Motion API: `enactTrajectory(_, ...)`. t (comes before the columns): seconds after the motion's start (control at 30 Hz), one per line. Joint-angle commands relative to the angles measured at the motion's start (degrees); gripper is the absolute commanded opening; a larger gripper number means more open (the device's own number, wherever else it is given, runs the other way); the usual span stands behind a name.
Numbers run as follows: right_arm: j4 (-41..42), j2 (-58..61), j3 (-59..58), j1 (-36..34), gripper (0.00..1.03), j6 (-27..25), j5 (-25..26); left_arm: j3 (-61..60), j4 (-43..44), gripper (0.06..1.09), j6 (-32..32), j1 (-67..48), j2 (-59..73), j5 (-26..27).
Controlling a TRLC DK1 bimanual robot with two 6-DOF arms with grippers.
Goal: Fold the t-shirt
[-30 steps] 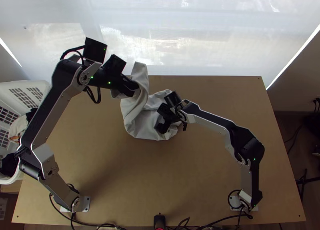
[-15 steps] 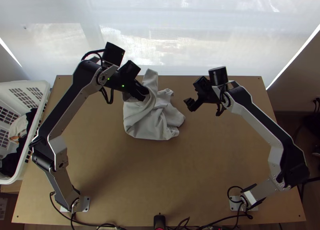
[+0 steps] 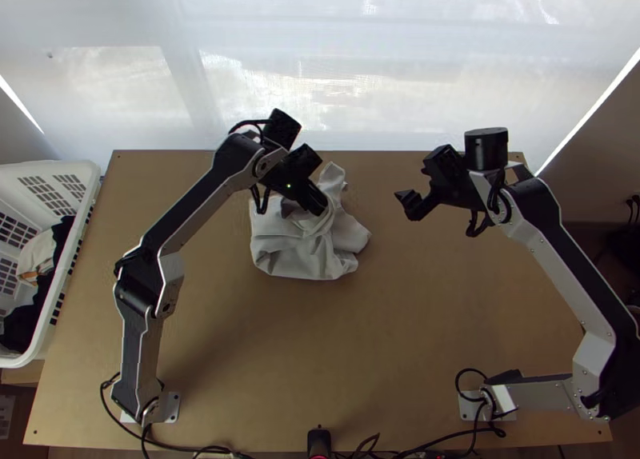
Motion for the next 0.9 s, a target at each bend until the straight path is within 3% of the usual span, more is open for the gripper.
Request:
enactTrajectory(0.0,-1.1,-2.9,-1.6,-1.3,0.98,0.4,0.1,1.4,0.6,0.09,0.7,-3.1,7.6,0.1)
enactTrajectory(0.1,-1.7,-3.1,-1.7,-1.6,0.98,0.3,0.1,1.4,0.9,0.27,0.7,-3.7,9.6,0.2)
enactTrajectory(0.13,-1.7,-3.2,-1.6,-1.6,0.98,0.3,0.1,1.5,1.1,0.45,0.6,-3.8,9.7,0.3)
enactTrajectory(0.17,-1.8,-3.2,-1.6,-1.6,0.98,0.3,0.2,1.8,1.2,0.80,0.3,-3.8,9.4,0.3)
enactTrajectory(0.2,-1.8,-3.1,-1.6,-1.7,0.98,0.2,0.2,2.2,1.1,1.05,0.2,-3.8,8.9,0.2)
enactTrajectory(0.4,-1.4,-2.1,-2.0,-1.3,0.98,0.0,0.2,2.8,-1.3,1.04,0.0,-0.1,0.5,0.7)
enactTrajectory(0.6,-0.7,1.0,0.5,1.0,0.98,-0.2,0.1,0.8,-8.3,1.03,0.6,9.1,-10.8,4.5)
enactTrajectory(0.87,-1.2,8.1,4.3,13.0,0.98,-0.5,0.0,-7.8,-16.8,1.03,8.2,22.0,-17.3,7.1)
